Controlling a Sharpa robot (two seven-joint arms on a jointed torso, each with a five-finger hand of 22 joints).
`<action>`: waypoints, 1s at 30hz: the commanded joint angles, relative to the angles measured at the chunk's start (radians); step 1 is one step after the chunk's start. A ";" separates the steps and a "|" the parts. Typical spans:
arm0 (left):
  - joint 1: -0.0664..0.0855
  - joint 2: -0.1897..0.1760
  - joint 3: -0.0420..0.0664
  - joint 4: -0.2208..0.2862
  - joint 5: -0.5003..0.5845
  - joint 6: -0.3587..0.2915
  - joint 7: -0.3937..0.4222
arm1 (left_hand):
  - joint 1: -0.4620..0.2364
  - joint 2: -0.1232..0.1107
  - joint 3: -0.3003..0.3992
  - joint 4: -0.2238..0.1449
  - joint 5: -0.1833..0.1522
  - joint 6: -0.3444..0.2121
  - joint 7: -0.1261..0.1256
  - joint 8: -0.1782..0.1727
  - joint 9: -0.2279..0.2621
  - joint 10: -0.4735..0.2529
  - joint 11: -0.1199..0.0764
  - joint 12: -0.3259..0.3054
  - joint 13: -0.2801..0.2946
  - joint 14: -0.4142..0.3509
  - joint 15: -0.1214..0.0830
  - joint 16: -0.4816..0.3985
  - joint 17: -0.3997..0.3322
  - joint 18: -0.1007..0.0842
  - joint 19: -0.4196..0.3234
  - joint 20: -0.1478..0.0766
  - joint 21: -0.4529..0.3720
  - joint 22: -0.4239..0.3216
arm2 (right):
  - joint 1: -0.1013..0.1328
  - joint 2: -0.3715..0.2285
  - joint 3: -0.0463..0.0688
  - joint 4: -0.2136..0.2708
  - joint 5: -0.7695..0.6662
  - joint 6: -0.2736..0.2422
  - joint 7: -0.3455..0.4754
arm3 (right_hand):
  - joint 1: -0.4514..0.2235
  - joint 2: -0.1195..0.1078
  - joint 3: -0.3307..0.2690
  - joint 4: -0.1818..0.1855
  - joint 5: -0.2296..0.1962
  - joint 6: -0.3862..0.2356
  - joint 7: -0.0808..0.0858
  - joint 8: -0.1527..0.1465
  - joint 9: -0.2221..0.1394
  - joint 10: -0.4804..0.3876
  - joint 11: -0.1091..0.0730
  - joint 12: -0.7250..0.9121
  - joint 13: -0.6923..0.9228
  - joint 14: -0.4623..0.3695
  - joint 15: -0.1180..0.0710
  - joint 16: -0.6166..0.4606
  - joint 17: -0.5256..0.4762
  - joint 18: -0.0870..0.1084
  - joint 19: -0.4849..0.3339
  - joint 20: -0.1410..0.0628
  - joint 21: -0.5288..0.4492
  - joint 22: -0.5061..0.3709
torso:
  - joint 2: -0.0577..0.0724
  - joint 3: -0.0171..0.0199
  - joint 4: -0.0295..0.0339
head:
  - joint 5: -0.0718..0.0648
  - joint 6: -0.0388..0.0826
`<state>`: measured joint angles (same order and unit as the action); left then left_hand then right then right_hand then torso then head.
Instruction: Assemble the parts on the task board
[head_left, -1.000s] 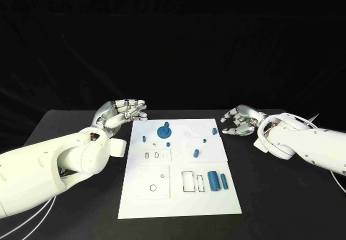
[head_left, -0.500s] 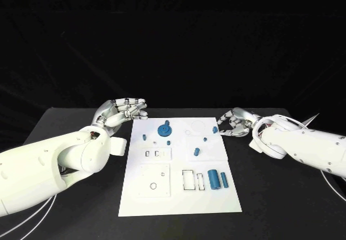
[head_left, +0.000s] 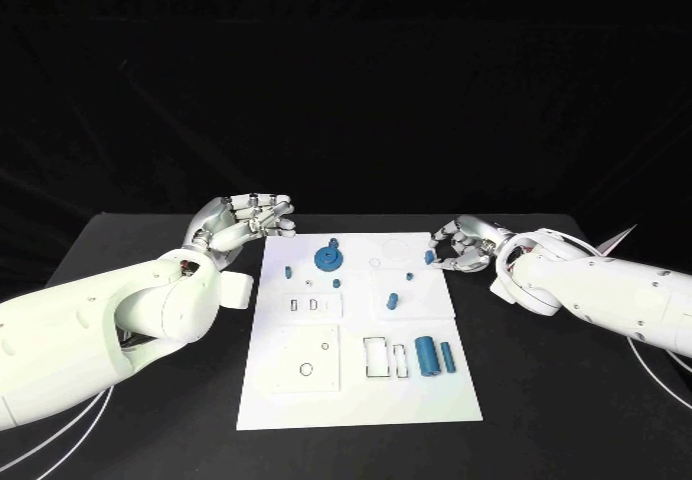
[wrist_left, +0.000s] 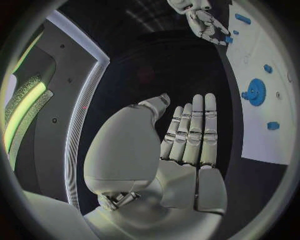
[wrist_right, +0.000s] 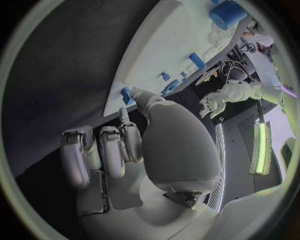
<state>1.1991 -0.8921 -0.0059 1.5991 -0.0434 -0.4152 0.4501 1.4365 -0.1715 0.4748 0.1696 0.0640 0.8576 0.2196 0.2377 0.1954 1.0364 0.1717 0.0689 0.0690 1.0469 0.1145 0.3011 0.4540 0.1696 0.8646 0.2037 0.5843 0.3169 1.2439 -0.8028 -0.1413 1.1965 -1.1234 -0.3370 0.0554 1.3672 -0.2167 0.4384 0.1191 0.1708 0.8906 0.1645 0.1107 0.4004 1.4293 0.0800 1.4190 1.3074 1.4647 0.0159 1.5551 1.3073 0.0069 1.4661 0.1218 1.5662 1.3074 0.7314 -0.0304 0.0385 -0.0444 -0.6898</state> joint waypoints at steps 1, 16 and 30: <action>0.000 0.002 0.001 0.001 0.003 0.020 0.009 | -0.011 0.003 0.005 0.000 -0.003 -0.006 0.006 -0.004 0.002 -0.003 -0.001 -0.001 0.001 -0.006 -0.002 -0.004 0.001 0.006 -0.008 0.002 0.002 0.001 | -0.002 0.006 0.000 -0.006 -0.002 -0.003 0.014 | 0.003 0.012 0.008 0.000 0.007 0.008 0.000 0.005 -0.001 0.011 0.000 0.006 0.133 0.099 -0.009 0.007 0.231 -0.007 0.105 -0.010 0.005 0.263 | -0.001 -0.0004 0.0003 | 0.001 -0.002; 0.000 0.002 0.001 0.000 0.003 0.021 0.006 | -0.011 0.003 0.005 -0.001 -0.003 -0.006 0.006 -0.004 0.002 -0.003 -0.001 -0.001 0.001 -0.005 -0.002 -0.005 0.002 0.007 -0.009 0.002 0.003 0.002 | -0.006 0.024 0.000 -0.022 -0.001 0.004 0.012 | 0.000 0.037 0.046 -0.010 -0.008 0.046 -0.009 0.019 -0.002 0.022 -0.008 0.018 0.142 0.099 -0.015 0.007 0.232 -0.007 0.105 -0.015 0.005 0.263 | -0.001 -0.0006 0.0005 | 0.002 -0.004; 0.000 0.003 0.001 -0.002 0.003 0.019 0.005 | -0.012 0.003 0.006 -0.001 -0.003 -0.006 0.006 -0.004 0.002 -0.003 -0.001 -0.001 0.001 -0.005 -0.002 -0.005 0.003 0.007 -0.009 0.002 0.005 0.002 | -0.009 0.032 0.000 -0.029 -0.008 0.020 0.000 | 0.000 0.034 0.048 -0.013 -0.011 0.047 -0.009 0.019 -0.003 0.022 -0.008 0.018 0.143 0.099 -0.016 0.007 0.233 -0.007 0.105 -0.016 0.005 0.263 | -0.002 0.0001 0.0002 | 0.003 -0.007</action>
<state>1.1990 -0.8912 -0.0059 1.5959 -0.0434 -0.4132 0.4488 1.4326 -0.1674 0.4748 0.1696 0.0640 0.8576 0.2196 0.2377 0.1963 1.0364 0.1716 0.0689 0.0690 1.0469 0.1145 0.3011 0.4564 0.1696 0.8609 0.2075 0.5842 0.3185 1.2354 -0.7716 -0.1412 1.1683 -1.1228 -0.3340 0.0541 1.3660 -0.1892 0.4809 0.1061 0.1624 0.9330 0.1567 0.1234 0.3982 1.4426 0.0724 1.4334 1.3081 1.4649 0.0087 1.5589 1.3080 0.0069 1.4662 0.1142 1.5662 1.3080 0.7296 -0.0305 0.0382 -0.0414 -0.6964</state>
